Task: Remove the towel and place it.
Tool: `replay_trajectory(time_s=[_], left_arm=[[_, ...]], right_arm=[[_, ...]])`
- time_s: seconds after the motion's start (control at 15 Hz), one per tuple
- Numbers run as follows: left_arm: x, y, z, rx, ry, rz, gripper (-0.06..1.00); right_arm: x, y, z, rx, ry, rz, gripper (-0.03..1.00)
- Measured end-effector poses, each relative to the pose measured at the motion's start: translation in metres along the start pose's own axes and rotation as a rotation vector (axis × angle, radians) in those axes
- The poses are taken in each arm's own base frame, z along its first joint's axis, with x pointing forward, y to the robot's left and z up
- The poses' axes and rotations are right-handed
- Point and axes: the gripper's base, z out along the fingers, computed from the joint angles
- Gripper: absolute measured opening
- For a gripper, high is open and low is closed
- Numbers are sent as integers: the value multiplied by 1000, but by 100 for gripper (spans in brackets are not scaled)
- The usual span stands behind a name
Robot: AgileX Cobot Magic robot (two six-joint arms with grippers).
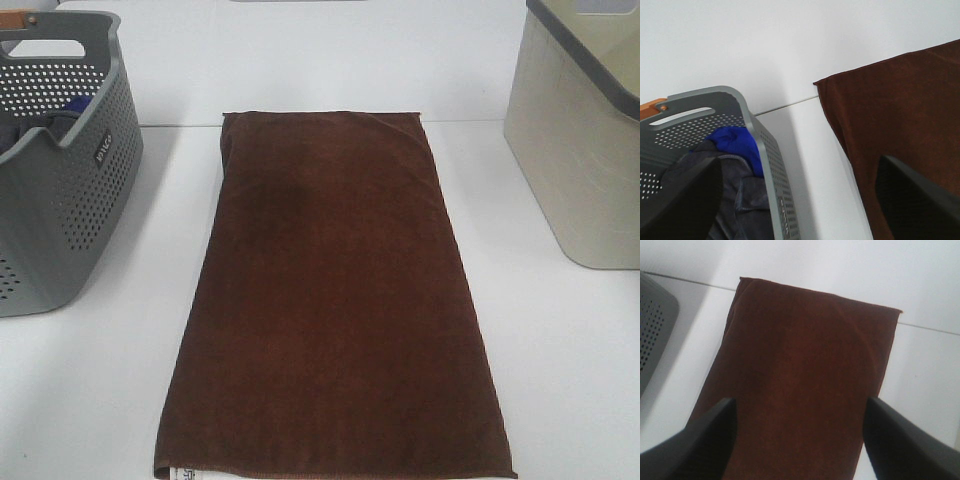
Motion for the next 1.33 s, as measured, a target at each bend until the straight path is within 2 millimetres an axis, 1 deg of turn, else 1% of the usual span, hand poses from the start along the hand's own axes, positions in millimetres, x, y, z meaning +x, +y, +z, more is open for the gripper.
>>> replay_trajectory(time_s=[0.13, 0.27, 0.33, 0.4, 0.47, 0.6, 0.73, 0.8, 0.87, 1.07, 1.13, 1.2, 1.33], left_arm=[[12, 12, -38, 1, 5, 4, 79], [34, 23, -73, 7, 23, -6, 79], [51, 28, -91, 9, 37, -12, 79], [70, 33, -104, 9, 63, -16, 79], [89, 39, -122, 10, 69, -25, 79], [131, 46, -143, 17, 106, -40, 79], [176, 51, -164, 45, 124, -54, 79], [197, 52, -171, 63, 134, -60, 79], [219, 52, -176, 81, 146, -67, 79], [289, 53, -179, 101, 188, -63, 79], [309, 53, -179, 103, 199, -60, 79], [328, 53, -177, 113, 210, -64, 79], [356, 52, -180, 146, 185, -61, 79]], right_arm=[[16, 3, -21, 1, 41, -8, 68], [39, 6, -43, 3, 89, 0, 68], [55, 7, -53, 4, 122, 5, 68], [71, 8, -61, 5, 154, 3, 68], [89, 8, -68, 6, 190, 7, 68], [132, 9, -79, 7, 274, 15, 68], [171, 9, -92, 11, 327, 17, 68], [203, 8, -97, 17, 379, 22, 68], [224, 8, -103, 19, 396, 24, 68], [285, 8, -116, 22, 438, 32, 68], [294, 8, -118, 23, 427, 32, 68], [309, 8, -123, 24, 409, 30, 68], [338, 8, -133, 26, 355, 24, 68]])
